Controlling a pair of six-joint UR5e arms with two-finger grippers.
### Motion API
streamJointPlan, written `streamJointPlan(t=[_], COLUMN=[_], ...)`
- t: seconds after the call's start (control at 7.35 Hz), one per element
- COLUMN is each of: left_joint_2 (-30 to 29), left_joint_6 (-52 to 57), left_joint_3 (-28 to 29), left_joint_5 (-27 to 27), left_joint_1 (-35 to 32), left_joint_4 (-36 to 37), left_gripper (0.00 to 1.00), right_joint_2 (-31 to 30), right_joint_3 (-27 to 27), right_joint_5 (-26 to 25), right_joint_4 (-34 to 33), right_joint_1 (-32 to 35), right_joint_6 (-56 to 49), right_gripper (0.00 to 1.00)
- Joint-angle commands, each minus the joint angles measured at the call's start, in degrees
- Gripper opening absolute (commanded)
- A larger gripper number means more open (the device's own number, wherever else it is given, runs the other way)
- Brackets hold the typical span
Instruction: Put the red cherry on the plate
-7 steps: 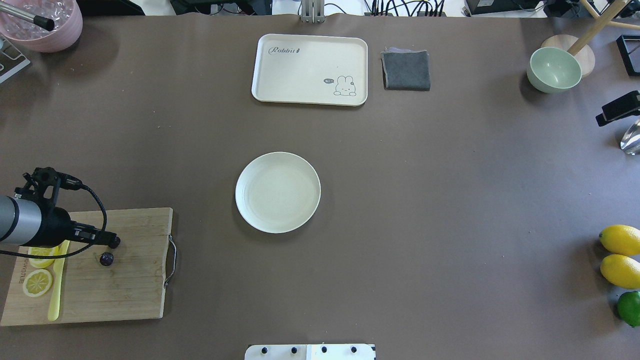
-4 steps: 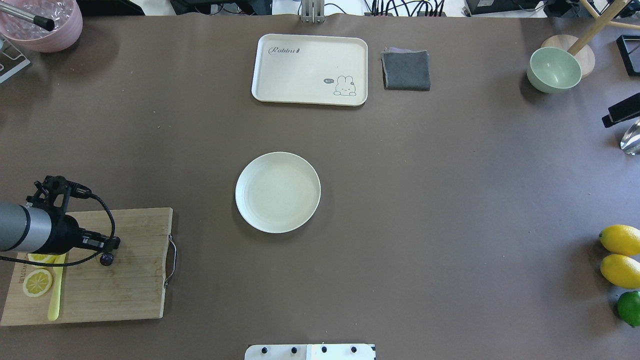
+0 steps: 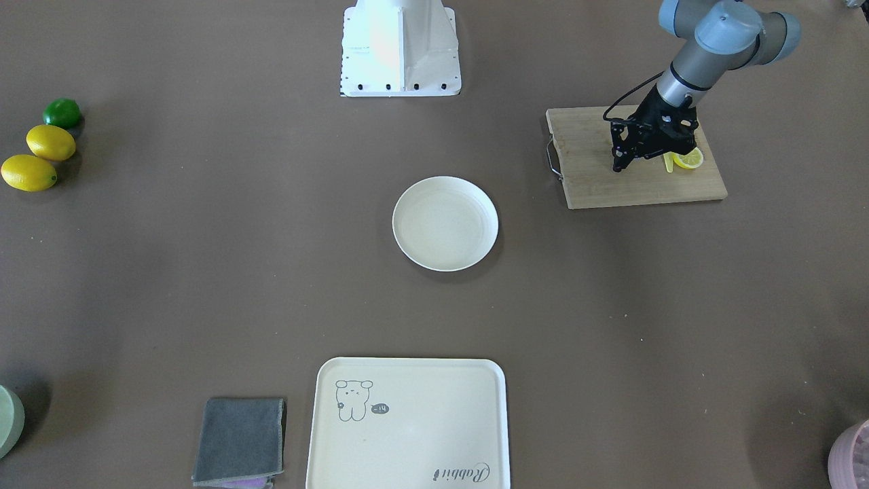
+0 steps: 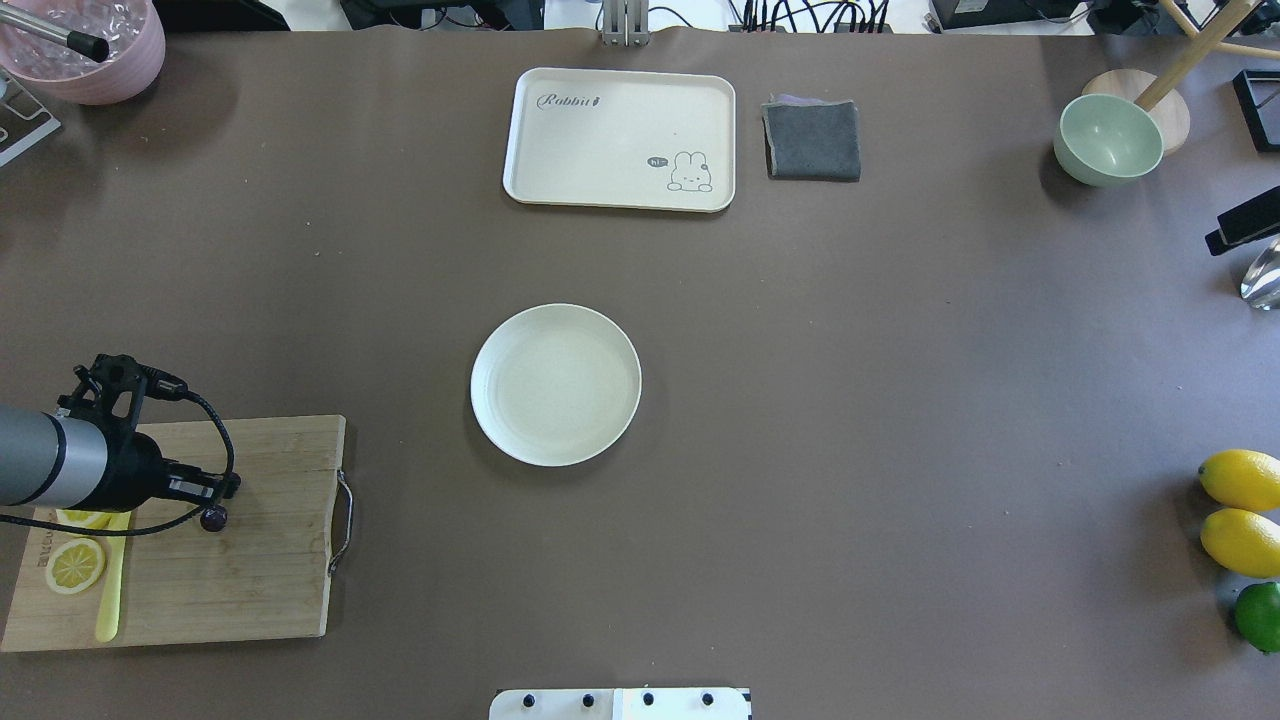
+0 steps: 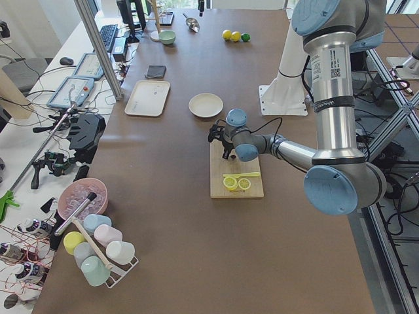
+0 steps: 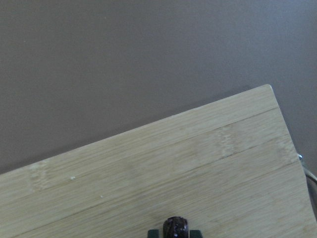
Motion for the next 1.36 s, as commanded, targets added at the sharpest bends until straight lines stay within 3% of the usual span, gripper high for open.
streamJointPlan(t=[0.0, 0.27, 0.68, 0.95, 1.22], left_joint_2=[-0.47, -5.62, -24.4, -38.21, -42.47], left_joint_6=[-0.09, -0.18, -3.83, -12.01, -14.49], left_joint_3=[-1.53, -1.19, 0.03, 10.62, 14.79], left_joint_5=[-0.18, -0.53, -1.5, -0.89, 2.69], left_joint_1=[-0.64, -1.6, -3.63, -1.89, 0.31], left_joint_4=[0.0, 0.87, 18.57, 19.77, 19.77], left_gripper=[0.0, 0.0, 0.0, 0.0, 0.0], right_joint_2=[-1.48, -5.69, -9.92, -10.98, -10.89], right_joint_3=[-0.01, -0.53, -1.76, -2.11, -2.64], right_joint_5=[0.08, 0.43, 0.52, 0.52, 0.43], right_joint_4=[0.09, 0.0, 0.0, 0.0, 0.0], right_joint_1=[0.49, 4.34, 6.73, 7.35, 7.35], right_joint_6=[-0.7, -3.86, -5.7, -6.15, -6.06], right_gripper=[1.0, 1.0, 1.0, 1.0, 1.0])
